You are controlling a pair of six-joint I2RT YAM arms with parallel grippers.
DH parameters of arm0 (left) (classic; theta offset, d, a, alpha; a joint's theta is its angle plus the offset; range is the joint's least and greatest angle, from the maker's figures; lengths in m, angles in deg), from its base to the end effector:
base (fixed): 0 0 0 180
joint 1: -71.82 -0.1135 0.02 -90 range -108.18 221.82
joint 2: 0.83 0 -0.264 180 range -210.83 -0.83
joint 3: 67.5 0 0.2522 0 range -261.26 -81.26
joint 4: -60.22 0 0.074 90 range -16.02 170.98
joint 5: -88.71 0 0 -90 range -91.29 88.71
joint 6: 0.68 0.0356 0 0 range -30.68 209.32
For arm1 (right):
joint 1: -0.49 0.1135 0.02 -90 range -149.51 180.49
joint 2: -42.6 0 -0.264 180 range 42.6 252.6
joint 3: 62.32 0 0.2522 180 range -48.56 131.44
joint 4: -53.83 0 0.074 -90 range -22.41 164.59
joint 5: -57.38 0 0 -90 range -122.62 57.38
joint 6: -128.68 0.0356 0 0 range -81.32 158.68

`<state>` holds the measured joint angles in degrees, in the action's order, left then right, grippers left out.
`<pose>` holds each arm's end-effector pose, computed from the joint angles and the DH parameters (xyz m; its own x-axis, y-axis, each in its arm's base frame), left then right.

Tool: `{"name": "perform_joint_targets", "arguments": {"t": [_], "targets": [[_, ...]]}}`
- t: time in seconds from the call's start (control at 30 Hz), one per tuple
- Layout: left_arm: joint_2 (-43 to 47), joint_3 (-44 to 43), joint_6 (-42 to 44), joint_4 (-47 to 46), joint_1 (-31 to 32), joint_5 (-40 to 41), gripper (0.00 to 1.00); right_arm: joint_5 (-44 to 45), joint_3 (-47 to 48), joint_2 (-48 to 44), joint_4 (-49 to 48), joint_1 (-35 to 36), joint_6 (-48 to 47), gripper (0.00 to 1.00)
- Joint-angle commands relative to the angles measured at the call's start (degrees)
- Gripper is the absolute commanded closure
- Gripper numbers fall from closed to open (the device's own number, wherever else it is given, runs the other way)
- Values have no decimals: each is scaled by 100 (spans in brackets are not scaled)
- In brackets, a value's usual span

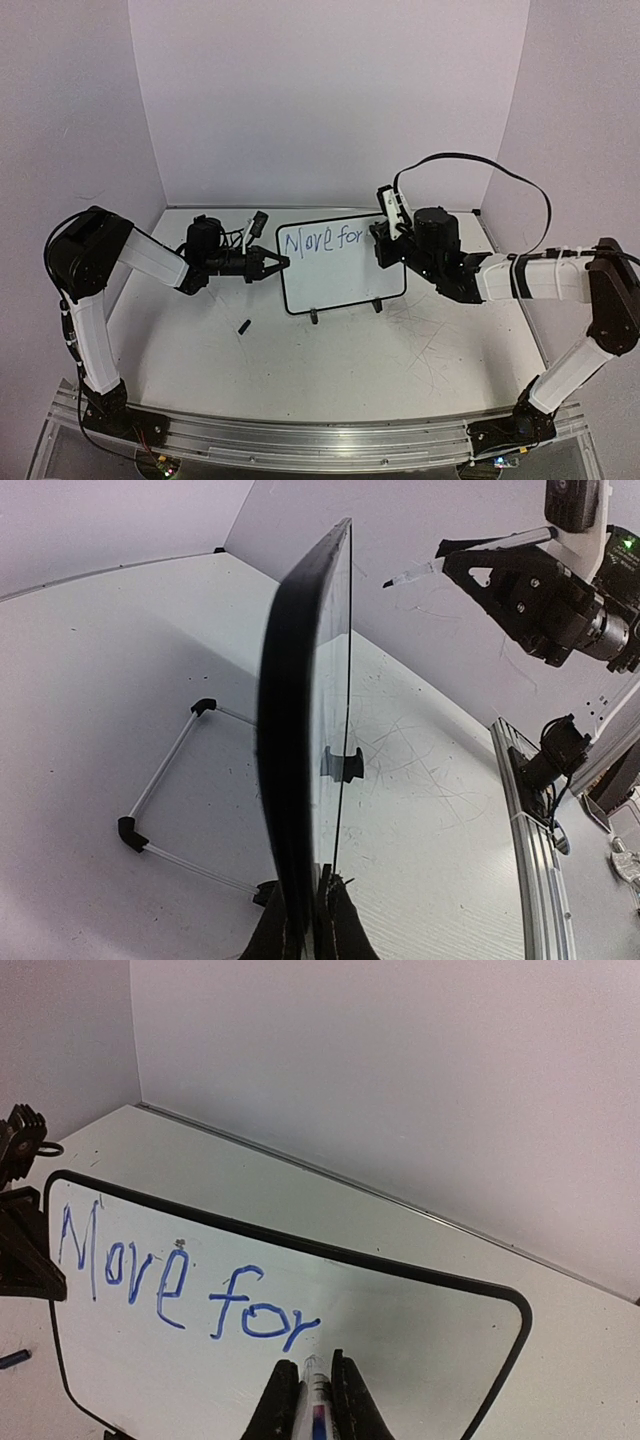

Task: Write a sentence on the whiteboard
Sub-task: Write on the whiteboard with the whiteboard marker without the cap.

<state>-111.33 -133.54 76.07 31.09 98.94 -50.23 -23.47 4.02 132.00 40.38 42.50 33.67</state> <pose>0.3317 -0.2000 0.1584 -0.4460 0.0593 -0.8931 0.8675 0.2740 -0.4151 0.2690 0.2347 0.2605 -0.0760 -0.1845 -0.9799 -0.5530 0.8255 -0.1125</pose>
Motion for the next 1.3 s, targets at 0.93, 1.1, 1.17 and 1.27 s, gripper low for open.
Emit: {"name": "perform_joint_targets", "arguments": {"t": [0.93,1.1,1.17,1.27], "targets": [[30,7,580,485,-22,840,100,163,696,632,-416,-77,-149,100],[19,-10,587,484,-22,826,100,251,644,660,-432,-79,-123,100],[13,-10,587,498,-22,825,100,298,654,675,-436,-79,-103,100],[15,-11,587,500,-22,825,100,350,611,667,-387,-79,-96,100]]}}
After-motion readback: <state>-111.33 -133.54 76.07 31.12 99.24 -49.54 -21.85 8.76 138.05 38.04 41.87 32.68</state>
